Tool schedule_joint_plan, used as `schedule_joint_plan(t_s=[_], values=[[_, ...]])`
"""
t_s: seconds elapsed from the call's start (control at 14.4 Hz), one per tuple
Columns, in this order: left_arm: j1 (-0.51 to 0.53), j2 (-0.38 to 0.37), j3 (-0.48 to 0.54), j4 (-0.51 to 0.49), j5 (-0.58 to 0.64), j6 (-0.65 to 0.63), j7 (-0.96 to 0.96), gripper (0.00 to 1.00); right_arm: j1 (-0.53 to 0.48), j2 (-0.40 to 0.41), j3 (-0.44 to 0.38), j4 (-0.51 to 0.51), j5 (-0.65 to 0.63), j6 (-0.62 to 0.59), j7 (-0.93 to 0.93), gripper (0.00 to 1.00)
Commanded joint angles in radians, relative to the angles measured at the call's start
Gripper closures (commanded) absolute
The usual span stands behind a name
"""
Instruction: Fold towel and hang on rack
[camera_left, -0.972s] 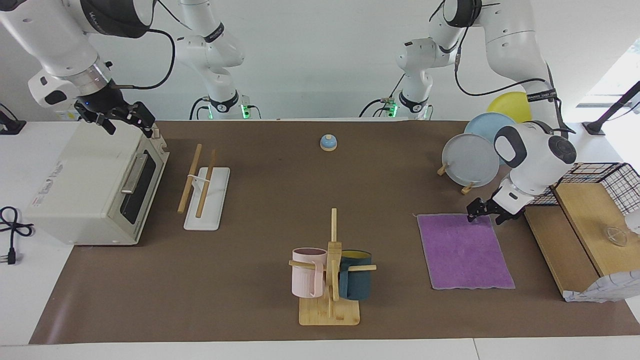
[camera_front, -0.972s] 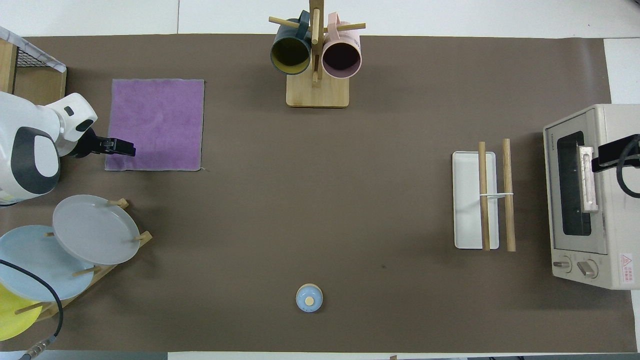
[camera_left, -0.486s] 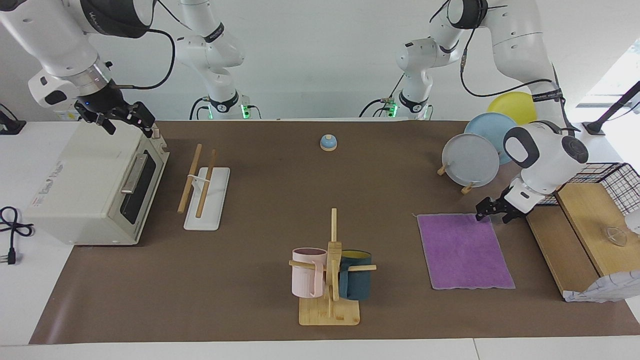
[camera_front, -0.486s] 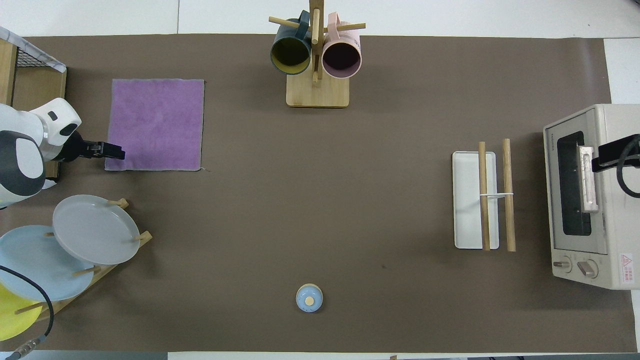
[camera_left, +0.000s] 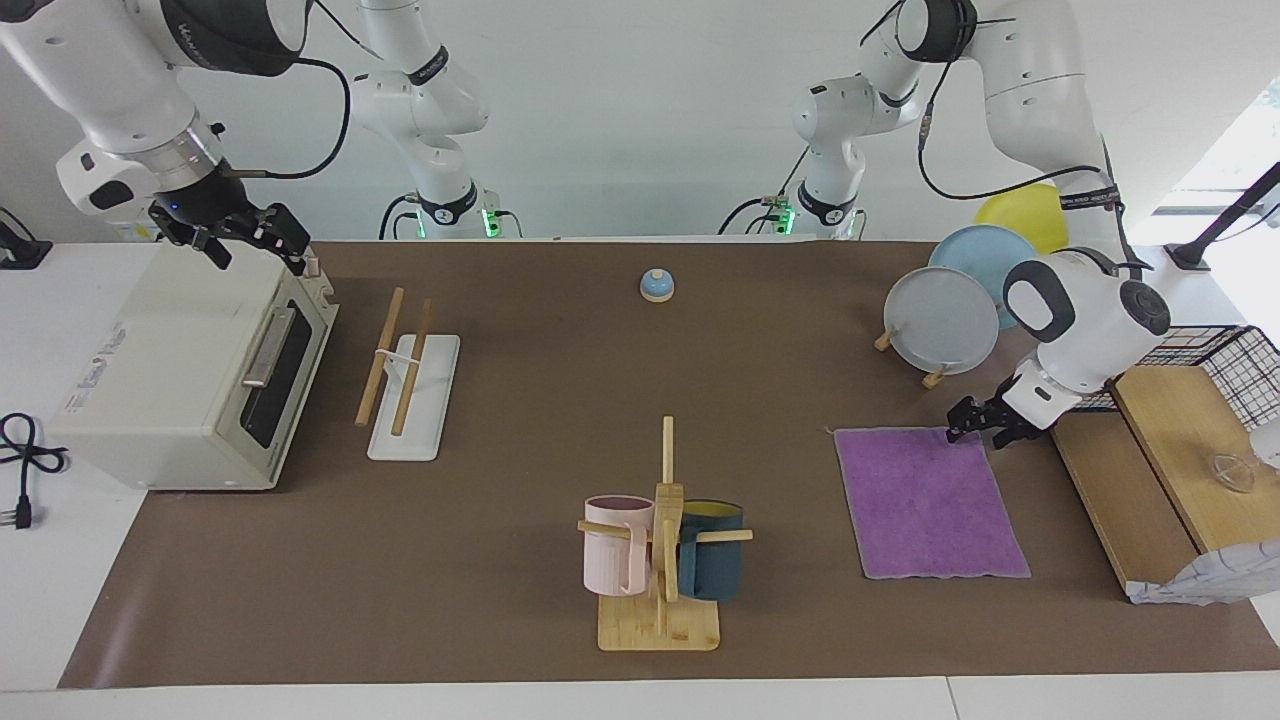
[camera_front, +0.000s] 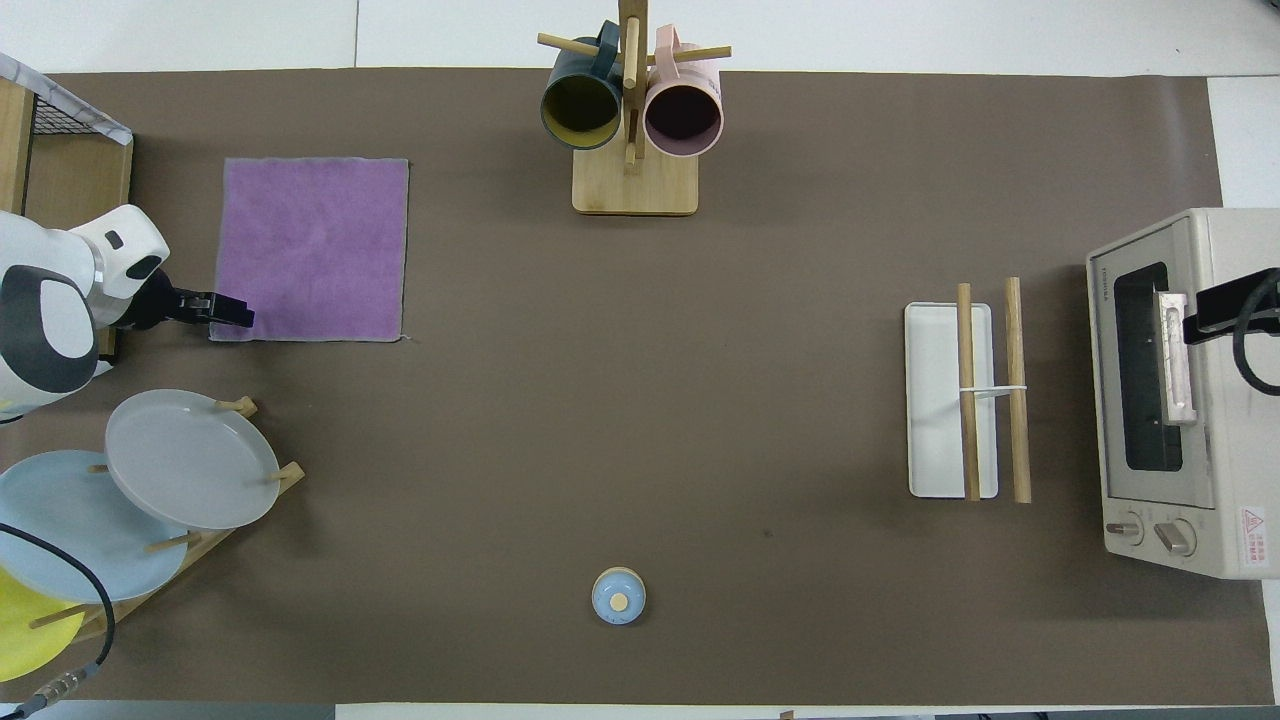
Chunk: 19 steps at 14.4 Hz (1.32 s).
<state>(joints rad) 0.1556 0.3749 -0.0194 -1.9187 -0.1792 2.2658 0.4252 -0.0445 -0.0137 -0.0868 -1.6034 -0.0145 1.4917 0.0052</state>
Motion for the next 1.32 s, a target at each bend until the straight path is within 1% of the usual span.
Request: schedule_joint_plan(t_s=[0.0, 0.14, 0.49, 0.69, 0.9, 1.18, 1.25], values=[[0.01, -0.005, -0.004, -0.023, -0.02, 0.026, 0.029, 0.26, -0.003, -0.014, 0.001, -0.009, 0.008, -0.011, -0.021, 0.0], [0.007, -0.005, -0.004, -0.029, -0.02, 0.026, 0.029, 0.35, -0.003, -0.012, 0.001, -0.009, 0.008, -0.011, -0.021, 0.0], [0.001, -0.007, -0.004, -0.039, -0.02, 0.023, 0.027, 0.48, -0.003, -0.014, 0.001, -0.009, 0.008, -0.011, -0.021, 0.0], [-0.001, -0.007, -0.002, -0.042, -0.022, 0.023, 0.026, 0.61, -0.003, -0.014, 0.001, -0.009, 0.008, -0.011, -0.021, 0.0], [-0.004, -0.008, -0.002, -0.046, -0.022, 0.026, 0.021, 0.77, -0.003, -0.014, 0.001, -0.009, 0.008, -0.011, -0.021, 0.0], [-0.004, -0.008, -0.002, -0.045, -0.022, 0.024, 0.02, 0.89, -0.003, -0.012, 0.001, -0.009, 0.008, -0.011, -0.021, 0.0], [-0.004, -0.008, -0.002, -0.043, -0.022, 0.024, 0.018, 0.95, -0.003, -0.014, 0.001, -0.009, 0.008, -0.011, -0.021, 0.0]])
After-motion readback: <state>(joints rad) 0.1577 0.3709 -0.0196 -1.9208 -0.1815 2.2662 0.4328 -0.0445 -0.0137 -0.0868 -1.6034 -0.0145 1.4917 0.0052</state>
